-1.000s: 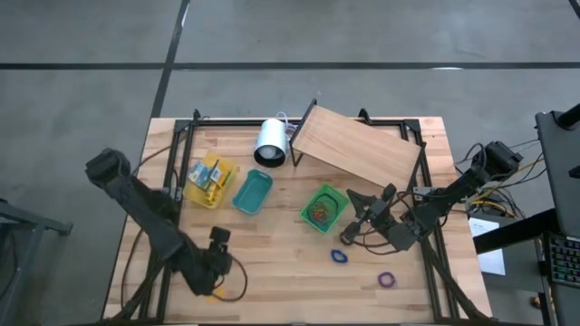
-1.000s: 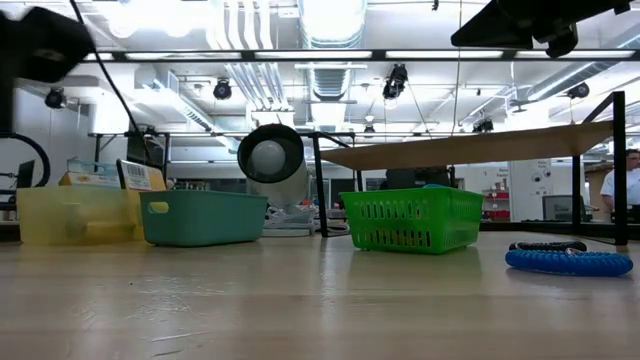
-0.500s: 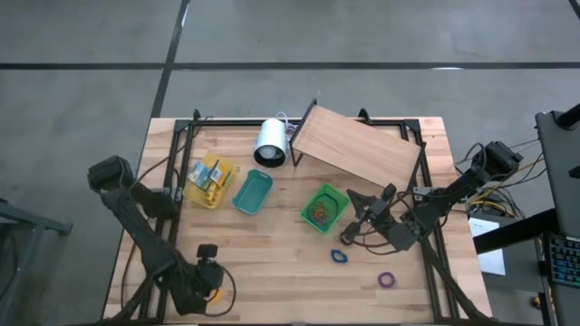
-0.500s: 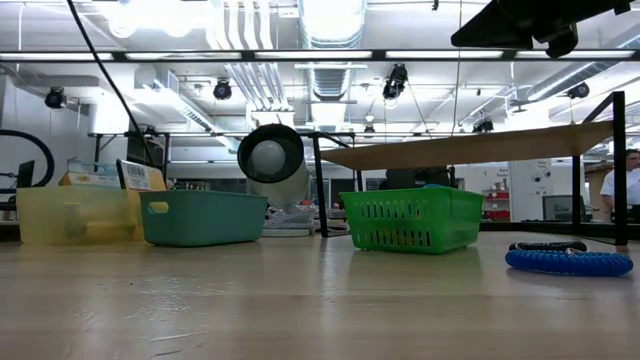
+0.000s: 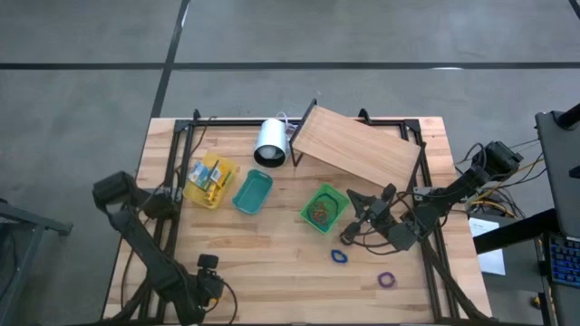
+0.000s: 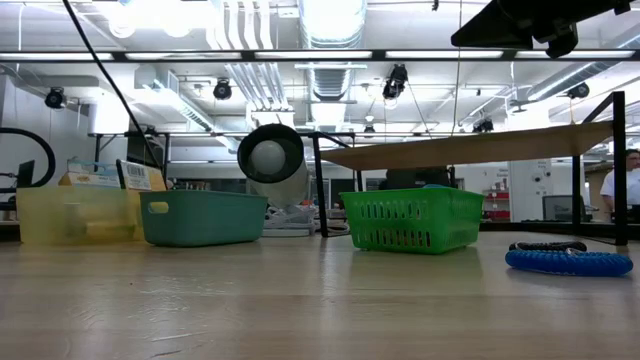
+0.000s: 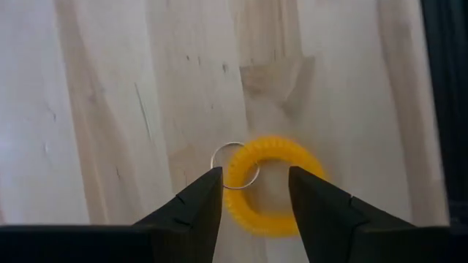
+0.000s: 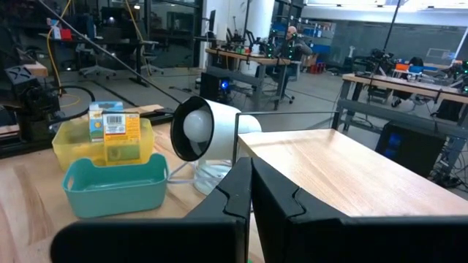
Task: Pick & Place Office Desk Supplies
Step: Put the yellow spring keychain into the blue bin
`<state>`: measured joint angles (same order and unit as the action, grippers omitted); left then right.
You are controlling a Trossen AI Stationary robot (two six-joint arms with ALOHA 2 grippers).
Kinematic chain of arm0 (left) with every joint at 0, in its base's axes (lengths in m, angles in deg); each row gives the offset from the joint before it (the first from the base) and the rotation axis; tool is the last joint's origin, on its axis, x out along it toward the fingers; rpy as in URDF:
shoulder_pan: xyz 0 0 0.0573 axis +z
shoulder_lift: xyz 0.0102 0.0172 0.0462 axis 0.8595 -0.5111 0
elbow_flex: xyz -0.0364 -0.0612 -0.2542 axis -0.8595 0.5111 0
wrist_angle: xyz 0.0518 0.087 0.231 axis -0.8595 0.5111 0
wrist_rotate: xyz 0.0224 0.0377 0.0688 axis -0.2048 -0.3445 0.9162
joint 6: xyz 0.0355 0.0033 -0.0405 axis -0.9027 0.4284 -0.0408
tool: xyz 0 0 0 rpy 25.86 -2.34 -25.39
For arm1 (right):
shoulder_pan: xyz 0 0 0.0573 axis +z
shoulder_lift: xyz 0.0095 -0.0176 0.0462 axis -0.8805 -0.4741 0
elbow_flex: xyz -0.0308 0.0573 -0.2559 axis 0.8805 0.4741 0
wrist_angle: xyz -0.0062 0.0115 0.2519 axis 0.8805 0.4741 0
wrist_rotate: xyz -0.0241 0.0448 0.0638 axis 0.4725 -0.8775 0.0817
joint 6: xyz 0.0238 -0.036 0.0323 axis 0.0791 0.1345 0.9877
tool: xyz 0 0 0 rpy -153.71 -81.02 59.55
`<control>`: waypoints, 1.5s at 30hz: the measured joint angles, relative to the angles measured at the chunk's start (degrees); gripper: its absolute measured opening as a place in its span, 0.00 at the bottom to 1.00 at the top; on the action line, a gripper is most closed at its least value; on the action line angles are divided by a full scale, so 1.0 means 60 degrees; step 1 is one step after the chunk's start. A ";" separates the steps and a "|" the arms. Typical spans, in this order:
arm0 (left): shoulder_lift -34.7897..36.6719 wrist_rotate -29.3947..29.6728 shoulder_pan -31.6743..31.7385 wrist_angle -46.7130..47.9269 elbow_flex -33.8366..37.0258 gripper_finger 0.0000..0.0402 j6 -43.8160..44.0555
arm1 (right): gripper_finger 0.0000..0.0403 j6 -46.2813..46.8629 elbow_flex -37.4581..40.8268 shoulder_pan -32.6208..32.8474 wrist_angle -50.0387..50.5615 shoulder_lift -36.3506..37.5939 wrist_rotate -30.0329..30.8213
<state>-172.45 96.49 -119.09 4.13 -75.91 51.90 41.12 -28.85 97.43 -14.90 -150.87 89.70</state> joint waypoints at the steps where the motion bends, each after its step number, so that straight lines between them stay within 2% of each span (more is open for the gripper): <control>1: -0.0062 0.0001 -0.0005 0.0026 0.0000 0.40 -0.0001 | 0.02 -0.0001 0.0000 0.0000 0.0000 0.0000 0.0000; 16: -0.0176 0.0005 0.0003 0.0248 0.0011 0.39 0.0000 | 0.02 -0.0001 0.0000 0.0000 0.0000 0.0000 0.0001; 33: -0.0180 -0.0057 0.0006 -0.0172 0.0011 0.03 0.0066 | 0.02 -0.0003 0.0000 0.0000 0.0000 0.0000 0.0001; 45: -0.0138 -0.0060 0.0006 -0.0120 0.0003 0.01 -0.0004 | 0.02 -0.0001 0.0000 0.0000 0.0000 0.0000 0.0001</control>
<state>-173.27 96.13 -119.05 3.41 -75.89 51.88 41.12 -28.85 97.43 -14.90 -150.87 89.71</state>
